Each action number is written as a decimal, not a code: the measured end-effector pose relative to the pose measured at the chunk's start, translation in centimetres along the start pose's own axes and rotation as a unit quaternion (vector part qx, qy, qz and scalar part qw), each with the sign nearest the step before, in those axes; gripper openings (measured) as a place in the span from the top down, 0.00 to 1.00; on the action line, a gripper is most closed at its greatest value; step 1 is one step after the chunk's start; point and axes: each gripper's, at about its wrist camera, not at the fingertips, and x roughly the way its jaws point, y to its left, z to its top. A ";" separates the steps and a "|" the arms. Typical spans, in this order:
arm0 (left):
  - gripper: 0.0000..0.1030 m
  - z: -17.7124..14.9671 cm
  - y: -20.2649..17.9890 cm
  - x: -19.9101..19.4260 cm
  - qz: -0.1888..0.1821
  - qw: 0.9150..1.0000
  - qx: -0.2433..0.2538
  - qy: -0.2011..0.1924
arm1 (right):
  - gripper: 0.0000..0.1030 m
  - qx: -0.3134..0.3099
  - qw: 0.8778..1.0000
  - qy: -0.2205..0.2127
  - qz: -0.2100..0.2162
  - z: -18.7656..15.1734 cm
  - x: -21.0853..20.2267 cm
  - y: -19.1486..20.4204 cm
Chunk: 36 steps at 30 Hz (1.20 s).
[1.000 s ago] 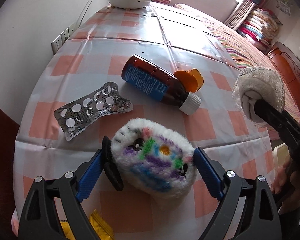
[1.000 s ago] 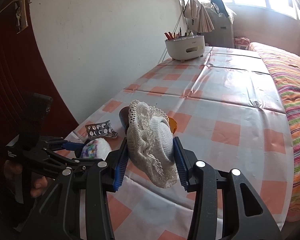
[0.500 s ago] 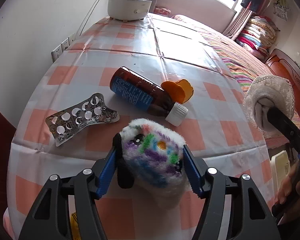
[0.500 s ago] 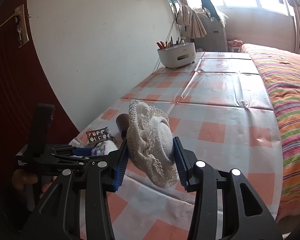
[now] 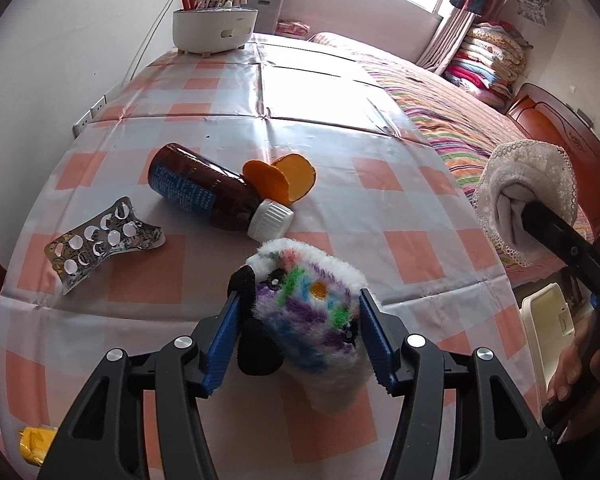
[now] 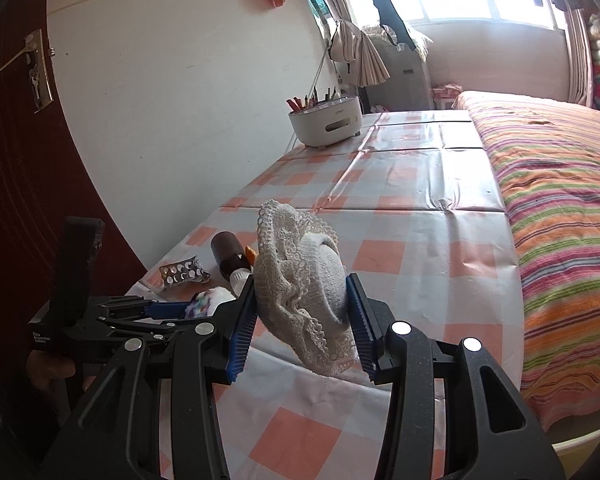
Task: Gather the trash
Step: 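Carry the lace cover into the bin and open the right tool while the left tool carries the toy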
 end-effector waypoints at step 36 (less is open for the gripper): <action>0.46 -2.1 -13.1 0.7 -0.080 0.992 0.100 0.009 | 0.59 0.065 0.991 -0.035 -0.111 -5.4 -9.6 -7.1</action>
